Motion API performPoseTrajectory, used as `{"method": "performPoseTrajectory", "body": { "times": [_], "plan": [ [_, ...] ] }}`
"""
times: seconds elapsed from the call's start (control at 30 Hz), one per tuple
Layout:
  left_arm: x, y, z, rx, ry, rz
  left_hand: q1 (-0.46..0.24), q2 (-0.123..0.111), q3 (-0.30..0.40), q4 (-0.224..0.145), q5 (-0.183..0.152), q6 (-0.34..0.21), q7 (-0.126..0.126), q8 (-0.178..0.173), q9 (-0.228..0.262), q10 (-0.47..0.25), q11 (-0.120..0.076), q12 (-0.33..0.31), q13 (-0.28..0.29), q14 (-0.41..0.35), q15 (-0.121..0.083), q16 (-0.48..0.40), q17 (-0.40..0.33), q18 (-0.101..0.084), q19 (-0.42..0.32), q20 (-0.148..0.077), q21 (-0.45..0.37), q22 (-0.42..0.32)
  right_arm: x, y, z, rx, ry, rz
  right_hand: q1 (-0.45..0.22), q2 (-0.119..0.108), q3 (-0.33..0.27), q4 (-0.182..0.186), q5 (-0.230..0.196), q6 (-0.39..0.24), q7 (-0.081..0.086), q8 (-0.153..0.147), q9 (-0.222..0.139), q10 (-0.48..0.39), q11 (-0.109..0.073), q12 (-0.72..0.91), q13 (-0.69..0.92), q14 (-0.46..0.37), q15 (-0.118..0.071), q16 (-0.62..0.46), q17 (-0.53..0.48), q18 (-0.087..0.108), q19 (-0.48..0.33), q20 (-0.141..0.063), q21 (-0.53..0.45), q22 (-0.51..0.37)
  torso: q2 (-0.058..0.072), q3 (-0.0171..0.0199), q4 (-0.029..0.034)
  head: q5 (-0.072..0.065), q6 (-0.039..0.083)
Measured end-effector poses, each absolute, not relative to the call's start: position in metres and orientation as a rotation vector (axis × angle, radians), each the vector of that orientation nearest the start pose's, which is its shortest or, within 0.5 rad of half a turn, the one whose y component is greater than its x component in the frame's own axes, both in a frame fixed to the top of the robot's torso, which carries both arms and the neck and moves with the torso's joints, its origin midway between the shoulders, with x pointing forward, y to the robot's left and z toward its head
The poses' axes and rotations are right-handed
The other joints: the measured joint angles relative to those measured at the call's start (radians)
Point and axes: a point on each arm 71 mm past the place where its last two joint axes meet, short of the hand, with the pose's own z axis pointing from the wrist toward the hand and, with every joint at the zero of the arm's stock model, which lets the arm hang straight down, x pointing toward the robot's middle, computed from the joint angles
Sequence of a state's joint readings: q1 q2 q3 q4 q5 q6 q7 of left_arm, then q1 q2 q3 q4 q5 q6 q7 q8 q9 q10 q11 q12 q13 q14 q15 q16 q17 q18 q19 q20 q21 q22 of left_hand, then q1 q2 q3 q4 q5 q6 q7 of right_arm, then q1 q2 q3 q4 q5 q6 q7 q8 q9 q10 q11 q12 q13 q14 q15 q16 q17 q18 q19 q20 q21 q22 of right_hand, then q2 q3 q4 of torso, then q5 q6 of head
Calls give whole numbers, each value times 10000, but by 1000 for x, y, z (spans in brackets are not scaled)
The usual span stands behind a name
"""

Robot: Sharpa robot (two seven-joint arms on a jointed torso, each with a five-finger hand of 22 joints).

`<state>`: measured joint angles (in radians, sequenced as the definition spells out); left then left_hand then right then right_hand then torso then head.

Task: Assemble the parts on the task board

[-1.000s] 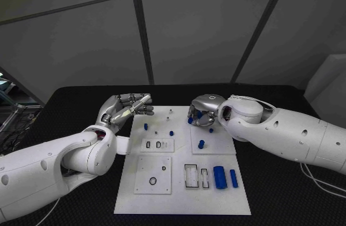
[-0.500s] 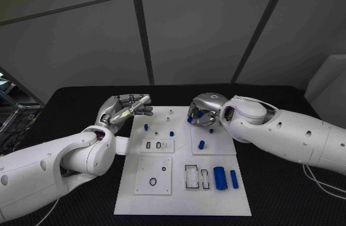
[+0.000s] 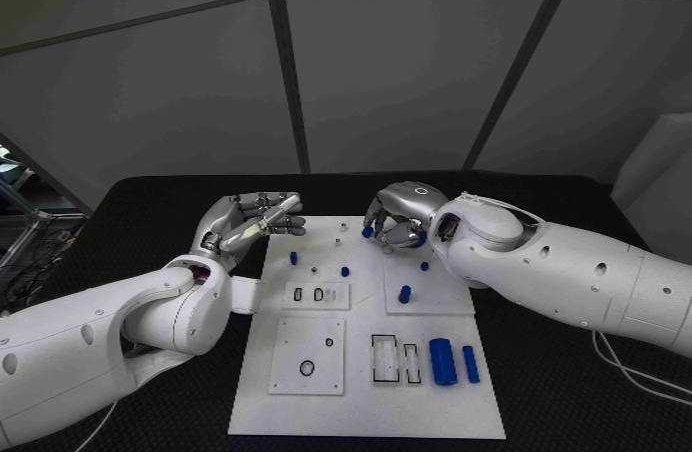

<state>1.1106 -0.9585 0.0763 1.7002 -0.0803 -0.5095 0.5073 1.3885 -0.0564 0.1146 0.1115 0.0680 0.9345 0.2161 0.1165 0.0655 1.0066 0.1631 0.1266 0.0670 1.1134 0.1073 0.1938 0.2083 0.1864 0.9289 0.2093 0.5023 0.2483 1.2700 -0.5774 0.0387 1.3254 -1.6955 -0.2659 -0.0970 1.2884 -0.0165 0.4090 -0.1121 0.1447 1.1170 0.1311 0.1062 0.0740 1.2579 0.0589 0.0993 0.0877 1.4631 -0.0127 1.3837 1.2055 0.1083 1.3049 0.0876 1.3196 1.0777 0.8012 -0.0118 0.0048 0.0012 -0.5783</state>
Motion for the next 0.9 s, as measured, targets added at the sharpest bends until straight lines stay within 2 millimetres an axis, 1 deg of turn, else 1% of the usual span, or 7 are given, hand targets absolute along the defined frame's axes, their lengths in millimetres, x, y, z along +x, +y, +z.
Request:
{"method": "performPoseTrajectory", "body": {
  "times": [0.1, 0.23, 0.33, 0.63, 0.73, 0.9],
  "plan": [
    [459, 227, -153, -10364, 12018, -14978, 0, 0, 0, 0, 0, 0, 0, 0, 0, 0, 0, 0, 0, 0, 0, 0, 0, 0, 0, 0, 0, 0, 536, -108, -129, -4005, 14625, 5902, 0, 0, 2, 2, -1, 0, 0, -20, 0, 0, 0, 0, 3, 0, 0, 0, 19, 1, 0, 0, 43, 22, 9, -3, 5, 9, 9],
    [460, 227, -153, -10361, 12011, -14964, 0, 0, 0, 0, 0, 0, 0, 1, 0, 0, 0, 0, 0, 0, 0, 0, 0, -1, 0, 0, 0, -1, 541, -100, -129, -3883, 14522, 5867, -34, 33, 33, 90, -3, -2, -2, -57, 0, 0, 0, -67, 10, 0, 0, 46, 38, 2, 0, 0, 44, 22, 18, -3, 8, 21, 14],
    [460, 227, -153, -10358, 12018, -14976, 0, 0, 0, 0, 0, -39, 39, -37, 1, -38, 37, -44, 0, 0, 0, 0, -1, 1, 0, 0, -1, -1, 545, -95, -129, -3790, 14453, 5839, -44, 42, 40, 96, -4, -3, -3, -58, 0, 0, 0, -67, 10, 0, 0, 46, 37, 1, 0, 1, 44, 32, 24, -3, 14, 29, 15],
    [460, 226, -151, -10330, 12022, -15022, 0, 0, 28, -28, 0, -38, 38, -35, 1, -38, 37, -44, 0, 0, 0, 0, 11, 0, 0, 0, -1, 7, 551, -86, -129, -3629, 14333, 5804, -58, 54, 41, 98, -44, 19, 19, -139, 0, 0, 0, -105, 9, 0, 1, 46, 72, 1, -1, 0, 44, 42, 32, -8, 15, 81, -1],
    [460, 225, -151, -10326, 12032, -15043, 0, 0, 28, -28, 0, -38, 38, -35, 1, -38, 37, -44, 0, 0, 0, 0, 11, 0, 0, 0, -1, 8, 552, -83, -129, -3604, 14307, 5819, -58, 53, 41, 97, -55, 18, 20, -165, 0, 0, 0, -105, 9, 0, 1, 85, 85, 0, 35, 36, 81, 64, 32, -7, 15, 106, -20],
    [461, 225, -150, -10308, 12029, -15063, 0, 0, 28, -28, 0, -38, 38, -35, 1, -38, 37, -44, 0, 0, 0, 0, 10, 1, 0, 0, -1, 7, 553, -80, -129, -3583, 14299, 5822, -58, 51, 41, 97, -60, 17, 21, -133, 0, -1, 0, -105, 8, 0, 1, 85, 85, 1, 35, 36, 80, 64, 32, -5, 7, 121, -25]
  ]
}}
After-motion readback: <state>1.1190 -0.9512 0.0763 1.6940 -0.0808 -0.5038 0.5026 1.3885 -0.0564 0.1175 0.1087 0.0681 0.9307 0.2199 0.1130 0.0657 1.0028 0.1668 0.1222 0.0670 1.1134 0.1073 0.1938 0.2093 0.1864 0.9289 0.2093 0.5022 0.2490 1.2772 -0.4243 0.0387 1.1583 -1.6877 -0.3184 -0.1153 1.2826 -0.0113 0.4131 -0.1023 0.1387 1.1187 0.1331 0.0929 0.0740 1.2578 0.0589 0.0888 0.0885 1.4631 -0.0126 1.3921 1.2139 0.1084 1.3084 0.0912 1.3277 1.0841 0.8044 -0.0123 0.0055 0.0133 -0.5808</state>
